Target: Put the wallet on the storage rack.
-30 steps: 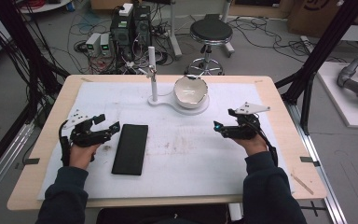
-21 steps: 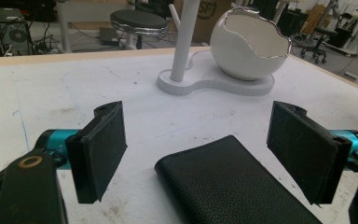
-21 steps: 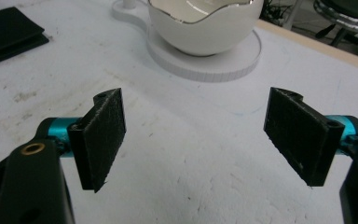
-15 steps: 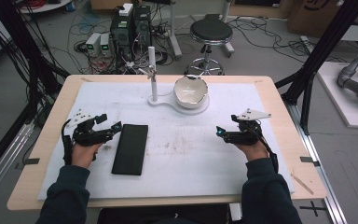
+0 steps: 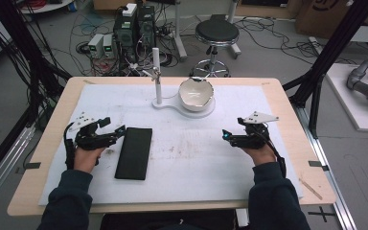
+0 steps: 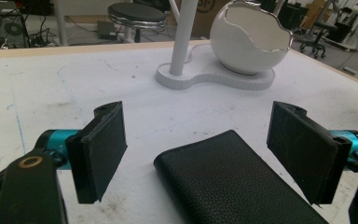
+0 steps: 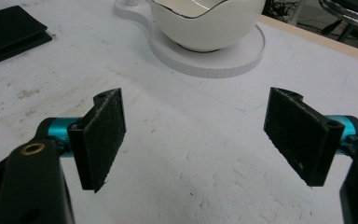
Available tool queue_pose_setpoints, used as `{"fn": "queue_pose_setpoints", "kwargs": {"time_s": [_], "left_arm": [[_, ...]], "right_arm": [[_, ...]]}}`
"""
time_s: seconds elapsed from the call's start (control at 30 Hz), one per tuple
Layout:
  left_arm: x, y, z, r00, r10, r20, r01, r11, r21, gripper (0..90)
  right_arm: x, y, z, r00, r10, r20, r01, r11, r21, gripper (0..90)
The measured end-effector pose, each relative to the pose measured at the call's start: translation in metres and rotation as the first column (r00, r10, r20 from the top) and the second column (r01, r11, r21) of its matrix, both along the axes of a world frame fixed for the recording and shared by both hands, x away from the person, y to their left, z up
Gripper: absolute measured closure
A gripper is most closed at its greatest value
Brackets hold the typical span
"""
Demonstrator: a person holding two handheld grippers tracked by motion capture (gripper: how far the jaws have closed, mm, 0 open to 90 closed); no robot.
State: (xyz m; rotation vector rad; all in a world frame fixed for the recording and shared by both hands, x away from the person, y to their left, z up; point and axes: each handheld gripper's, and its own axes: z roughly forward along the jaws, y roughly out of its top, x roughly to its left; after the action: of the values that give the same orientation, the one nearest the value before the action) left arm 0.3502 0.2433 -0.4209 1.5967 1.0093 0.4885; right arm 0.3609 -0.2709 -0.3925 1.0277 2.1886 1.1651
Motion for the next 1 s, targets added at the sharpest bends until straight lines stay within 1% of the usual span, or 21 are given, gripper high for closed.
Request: {"fn": "queue_pose_setpoints", "kwargs": {"time_s": [0.1,0.13,0.17,0.27,0.37,0.43,0.5,0.57,0.6,0.67,0.7,0.73,0.77,0.8,0.83,0.87,0.93,0.97,1.0], "left_arm": [[0.001,-0.001,-0.001,0.9999,-0.013,-0.008,0.013,0.9999,0.001,19.6],[0.002,-0.001,-0.002,0.9997,-0.016,-0.015,0.016,0.9998,0.006,19.6],[0.003,-0.002,-0.003,0.9994,-0.02,-0.027,0.02,0.9998,0.007,19.6],[0.006,-0.005,-0.008,0.9957,-0.032,-0.087,0.034,0.999,0.028,19.6],[0.009,-0.009,-0.014,0.9865,-0.042,-0.158,0.052,0.9972,0.055,19.6],[0.011,-0.011,-0.017,0.9793,-0.049,-0.197,0.064,0.9953,0.073,19.9],[0.012,-0.013,-0.019,0.9726,-0.046,-0.228,0.067,0.994,0.087,20.0],[0.012,-0.014,-0.021,0.9682,-0.043,-0.246,0.071,0.9919,0.105,20.2],[0.012,-0.015,-0.022,0.9646,-0.045,-0.26,0.075,0.9915,0.106,20.3],[0.012,-0.017,-0.025,0.9514,-0.051,-0.304,0.092,0.9882,0.123,20.7],[0.013,-0.017,-0.027,0.9423,-0.059,-0.33,0.107,0.9854,0.132,20.7],[0.013,-0.018,-0.029,0.9312,-0.069,-0.358,0.125,0.983,0.135,21.3],[0.013,-0.018,-0.029,0.9294,-0.074,-0.362,0.127,0.9841,0.124,22.7],[0.013,-0.017,-0.028,0.9226,-0.095,-0.374,0.143,0.9843,0.103,25.3],[0.013,-0.016,-0.028,0.9132,-0.127,-0.387,0.166,0.9836,0.07,33.6],[0.013,-0.016,-0.028,0.9082,-0.134,-0.396,0.173,0.9828,0.064,36.2],[0.013,-0.015,-0.028,0.9031,-0.14,-0.406,0.177,0.9828,0.053,36.2],[0.013,-0.015,-0.028,0.9021,-0.144,-0.407,0.18,0.9824,0.05,36.2],[0.013,-0.015,-0.029,0.9026,-0.148,-0.404,0.184,0.9815,0.052,35.9]], "right_arm": [[0.001,0.0,-0.001,1.0,-0.004,-0.002,0.004,1.0,0.0,20.9],[0.001,0.0,-0.002,1.0,-0.001,0.0,0.001,1.0,-0.009,20.9],[0.002,0.0,-0.002,1.0,0.0,-0.004,0.0,1.0,-0.012,20.9],[0.002,0.002,-0.003,1.0,0.001,-0.006,-0.001,1.0,-0.016,20.9],[0.002,0.003,-0.006,0.9999,0.005,-0.014,-0.005,1.0,-0.018,20.9],[0.001,0.005,-0.007,0.9997,0.016,-0.016,-0.016,1.0,-0.022,20.9],[0.001,0.006,-0.007,0.9996,0.024,-0.015,-0.024,0.999,-0.031,20.9],[0.0,0.007,-0.007,0.9993,0.032,-0.02,-0.033,0.999,-0.034,20.9],[-0.001,0.008,-0.008,0.9993,0.032,-0.02,-0.033,0.999,-0.034,20.9],[-0.003,0.009,-0.008,0.9989,0.041,-0.022,-0.042,0.998,-0.037,20.9],[-0.003,0.009,-0.009,0.9987,0.045,-0.023,-0.046,0.998,-0.037,20.9],[-0.003,0.01,-0.009,0.9987,0.044,-0.024,-0.045,0.998,-0.033,20.9],[-0.003,0.01,-0.009,0.9984,0.049,-0.027,-0.049,0.998,-0.035,20.9],[-0.003,0.01,-0.009,0.9985,0.05,-0.024,-0.051,0.998,-0.036,20.9],[-0.003,0.01,-0.009,0.9985,0.048,-0.024,-0.049,0.998,-0.034,21.0],[-0.004,0.01,-0.009,0.9985,0.05,-0.022,-0.051,0.998,-0.033,20.9],[-0.003,0.01,-0.009,0.9984,0.05,-0.024,-0.051,0.998,-0.032,21.0],[-0.003,0.01,-0.009,0.9984,0.052,-0.024,-0.053,0.998,-0.034,21.0],[-0.002,0.011,-0.01,0.9983,0.052,-0.025,-0.053,0.998,-0.035,21.0]]}}
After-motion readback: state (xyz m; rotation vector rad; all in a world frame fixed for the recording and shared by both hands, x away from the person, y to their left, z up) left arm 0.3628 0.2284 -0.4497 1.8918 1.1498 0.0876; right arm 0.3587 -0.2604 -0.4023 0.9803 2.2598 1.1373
